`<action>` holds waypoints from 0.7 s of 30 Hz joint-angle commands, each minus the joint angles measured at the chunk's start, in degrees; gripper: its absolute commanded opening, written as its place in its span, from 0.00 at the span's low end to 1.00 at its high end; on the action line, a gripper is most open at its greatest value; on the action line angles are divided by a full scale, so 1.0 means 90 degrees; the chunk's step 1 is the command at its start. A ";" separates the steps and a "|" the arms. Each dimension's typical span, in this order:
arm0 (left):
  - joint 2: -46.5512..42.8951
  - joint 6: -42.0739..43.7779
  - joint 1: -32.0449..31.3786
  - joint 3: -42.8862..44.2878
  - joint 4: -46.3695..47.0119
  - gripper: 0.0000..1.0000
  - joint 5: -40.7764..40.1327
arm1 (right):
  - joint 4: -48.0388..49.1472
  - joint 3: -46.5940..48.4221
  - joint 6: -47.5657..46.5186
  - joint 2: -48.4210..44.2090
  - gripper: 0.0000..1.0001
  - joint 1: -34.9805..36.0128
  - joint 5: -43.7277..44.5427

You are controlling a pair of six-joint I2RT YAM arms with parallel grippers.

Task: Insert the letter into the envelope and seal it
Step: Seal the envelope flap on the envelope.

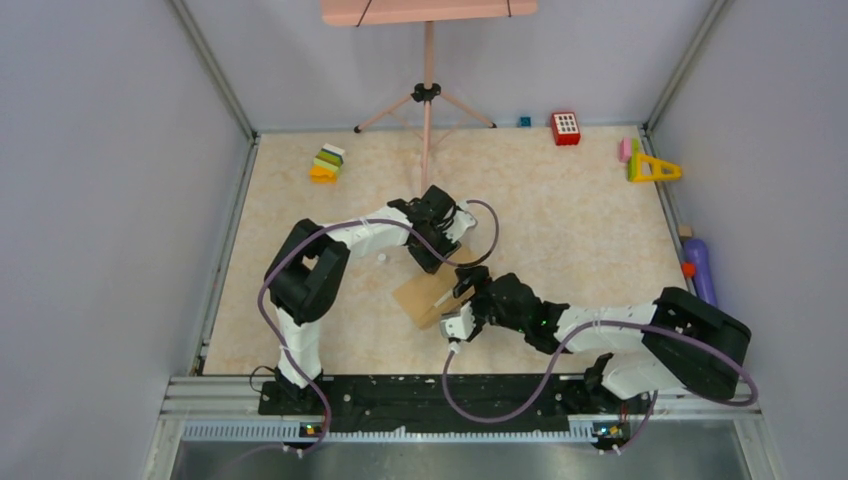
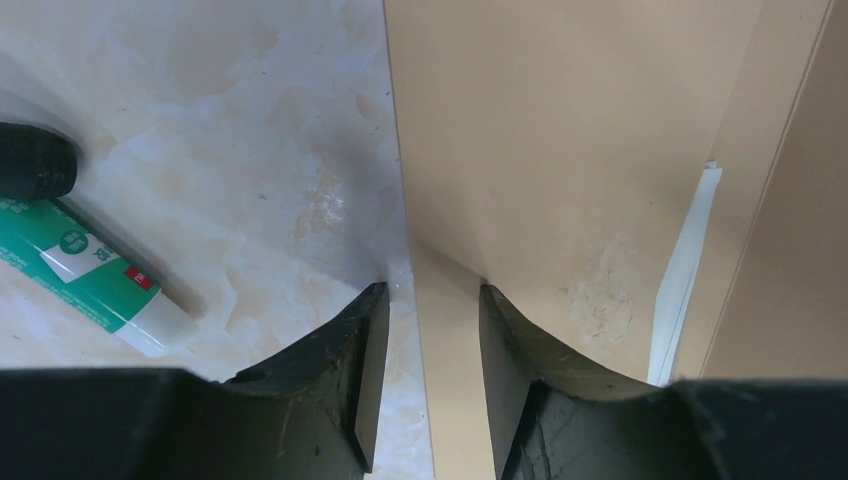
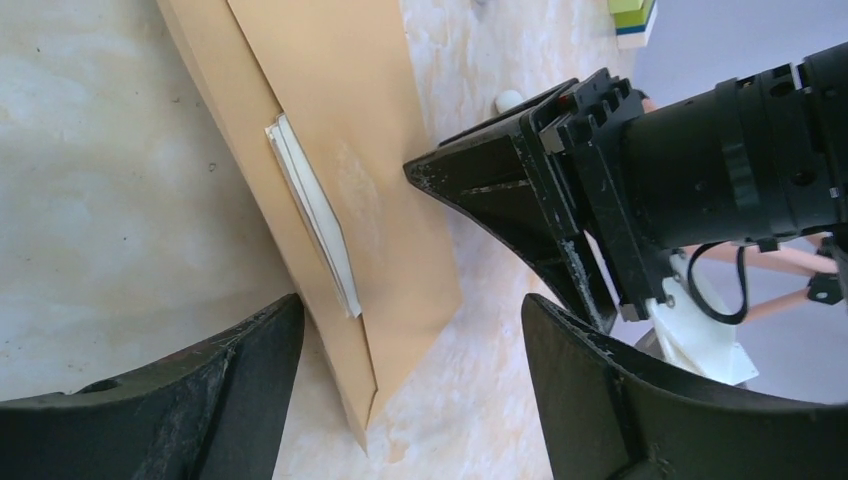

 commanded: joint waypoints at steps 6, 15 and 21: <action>0.0484 -0.0017 -0.0165 -0.0105 -0.0126 0.42 0.0359 | 0.1011 0.0087 0.0153 0.0687 0.36 0.0083 0.0440; 0.0533 -0.0015 -0.0216 -0.0089 -0.0128 0.40 0.0418 | 0.1205 0.0228 0.0429 0.0893 0.39 0.0082 0.0556; 0.0563 -0.0016 -0.0264 -0.0080 -0.0138 0.39 0.0428 | 0.1211 0.0412 0.0614 0.1230 0.36 0.0075 0.0623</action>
